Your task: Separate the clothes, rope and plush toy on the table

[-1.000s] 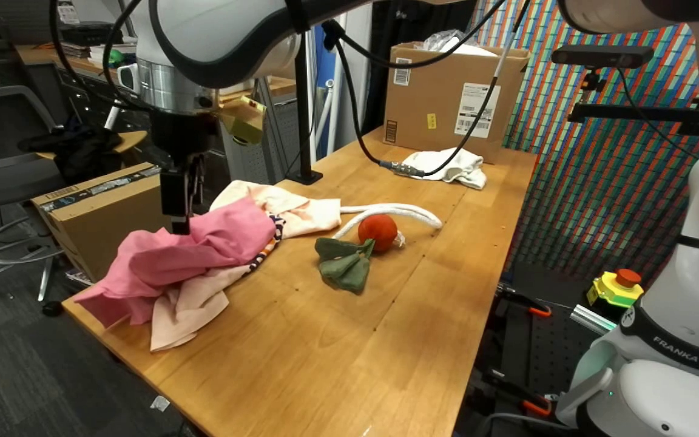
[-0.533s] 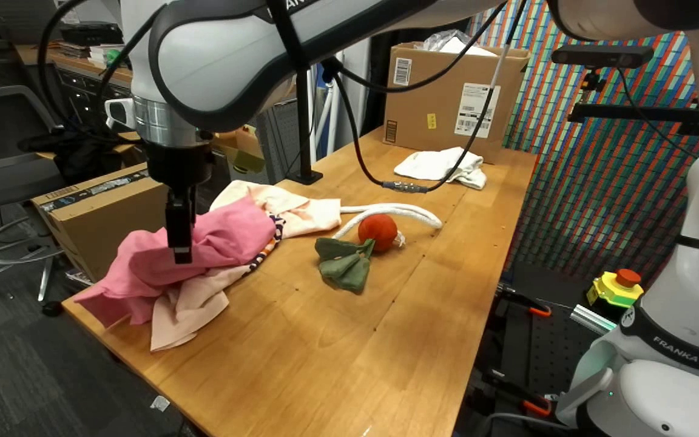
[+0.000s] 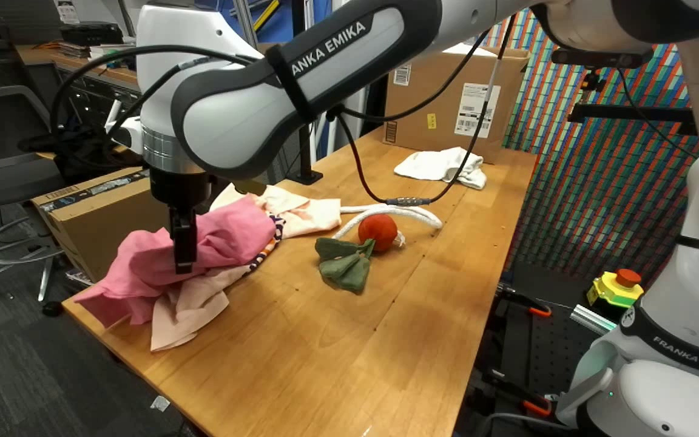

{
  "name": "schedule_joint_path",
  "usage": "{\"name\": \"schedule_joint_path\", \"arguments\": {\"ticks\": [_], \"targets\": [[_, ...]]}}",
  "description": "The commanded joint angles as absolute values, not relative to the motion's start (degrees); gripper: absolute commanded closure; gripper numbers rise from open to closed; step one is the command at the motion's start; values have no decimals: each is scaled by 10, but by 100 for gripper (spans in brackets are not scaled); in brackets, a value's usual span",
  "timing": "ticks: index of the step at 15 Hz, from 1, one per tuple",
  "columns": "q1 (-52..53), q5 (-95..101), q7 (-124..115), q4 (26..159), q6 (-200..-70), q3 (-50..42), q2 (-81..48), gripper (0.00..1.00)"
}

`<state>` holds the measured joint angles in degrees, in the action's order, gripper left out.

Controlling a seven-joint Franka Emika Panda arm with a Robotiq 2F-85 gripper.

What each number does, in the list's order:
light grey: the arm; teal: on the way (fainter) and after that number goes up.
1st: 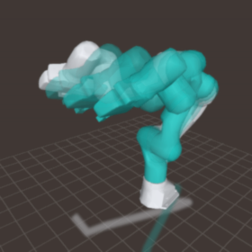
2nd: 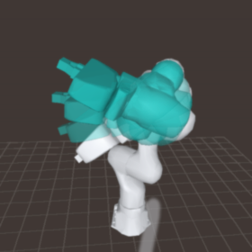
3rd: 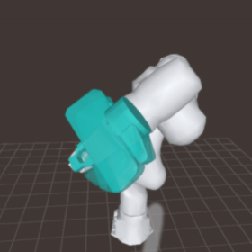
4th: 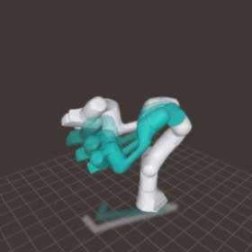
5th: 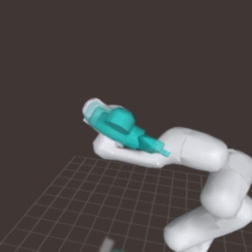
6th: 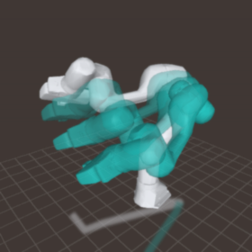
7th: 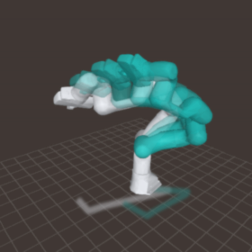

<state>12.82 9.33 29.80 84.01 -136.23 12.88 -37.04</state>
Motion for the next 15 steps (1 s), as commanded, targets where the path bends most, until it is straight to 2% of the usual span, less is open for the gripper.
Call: {"name": "schedule_joint_path", "arguments": {"ticks": [1, 6, 7, 8, 9, 10, 15], "targets": [[131, 133, 297, 843, -1426, 113, -385, 0], [127, 150, 295, 833, -1422, 103, -405, 0], [126, 150, 295, 830, -1415, 103, -405, 25], [122, 144, 298, 828, -1403, 106, -404, 27], [121, 141, 295, 827, -1396, 106, -403, 34], [116, 136, 301, 826, -1383, 111, -400, 44], [101, 109, 307, 803, -1319, 124, -392, 80]]}}
